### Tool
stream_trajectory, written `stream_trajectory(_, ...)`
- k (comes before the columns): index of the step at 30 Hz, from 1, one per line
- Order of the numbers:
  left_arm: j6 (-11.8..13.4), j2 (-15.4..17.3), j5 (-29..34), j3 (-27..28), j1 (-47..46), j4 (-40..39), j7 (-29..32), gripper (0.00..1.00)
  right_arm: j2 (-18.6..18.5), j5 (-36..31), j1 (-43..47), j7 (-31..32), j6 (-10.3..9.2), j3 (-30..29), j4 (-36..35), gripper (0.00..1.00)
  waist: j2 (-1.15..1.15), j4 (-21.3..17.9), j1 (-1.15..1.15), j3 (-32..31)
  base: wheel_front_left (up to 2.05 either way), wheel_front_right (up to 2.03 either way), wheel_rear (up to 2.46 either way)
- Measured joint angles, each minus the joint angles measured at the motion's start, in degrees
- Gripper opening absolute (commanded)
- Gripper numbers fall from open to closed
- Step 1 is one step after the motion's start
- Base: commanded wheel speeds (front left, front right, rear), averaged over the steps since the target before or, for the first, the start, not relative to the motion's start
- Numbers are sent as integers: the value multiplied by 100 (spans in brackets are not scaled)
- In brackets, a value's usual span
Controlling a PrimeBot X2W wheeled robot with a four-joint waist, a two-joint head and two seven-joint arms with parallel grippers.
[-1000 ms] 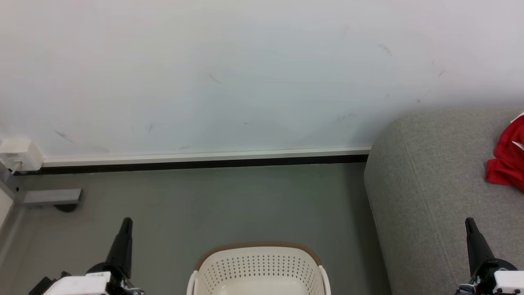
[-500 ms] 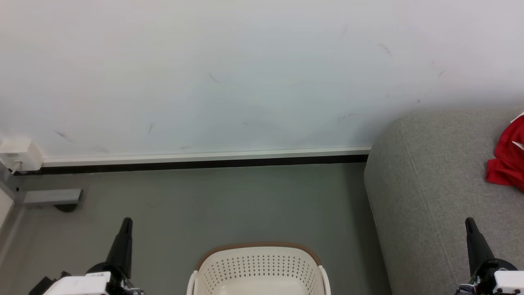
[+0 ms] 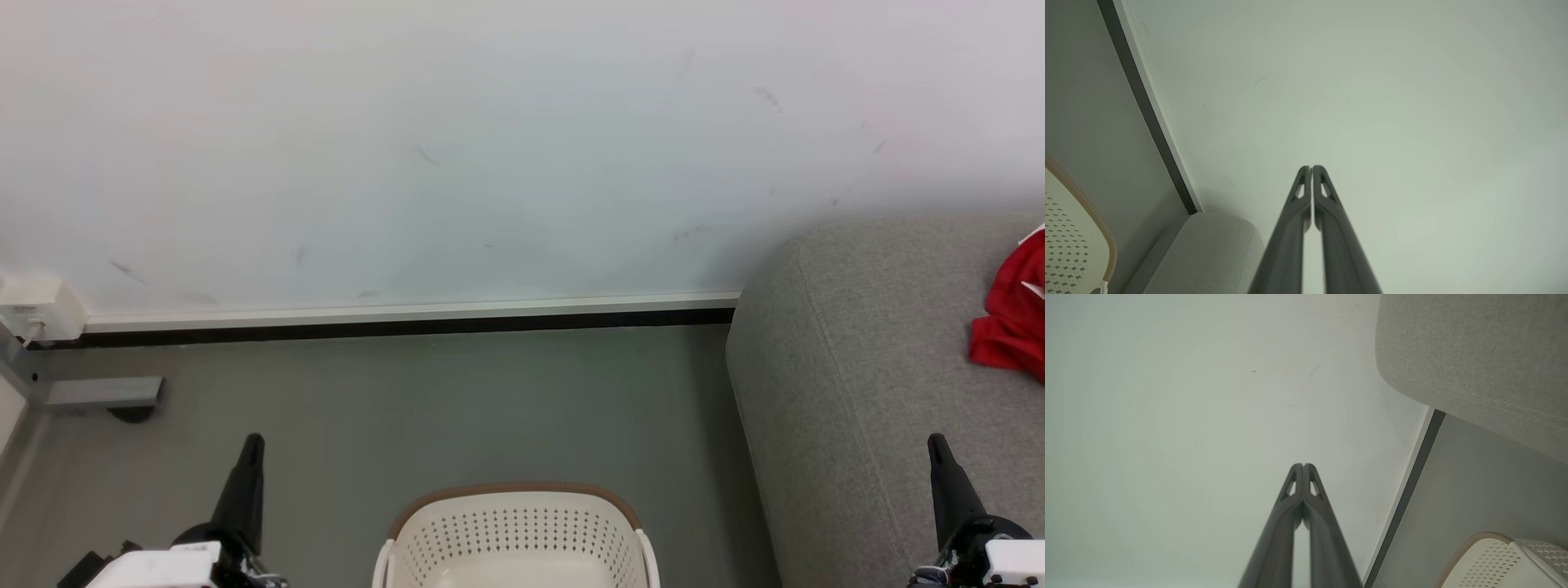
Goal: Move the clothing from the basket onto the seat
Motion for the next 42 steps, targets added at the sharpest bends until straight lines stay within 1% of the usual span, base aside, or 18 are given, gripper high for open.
stream_trajectory(42,0,0,0,0,0,0,-1,0,1,0,-1,1,0,-2,0,0,0,0,0,0,0,0,0)
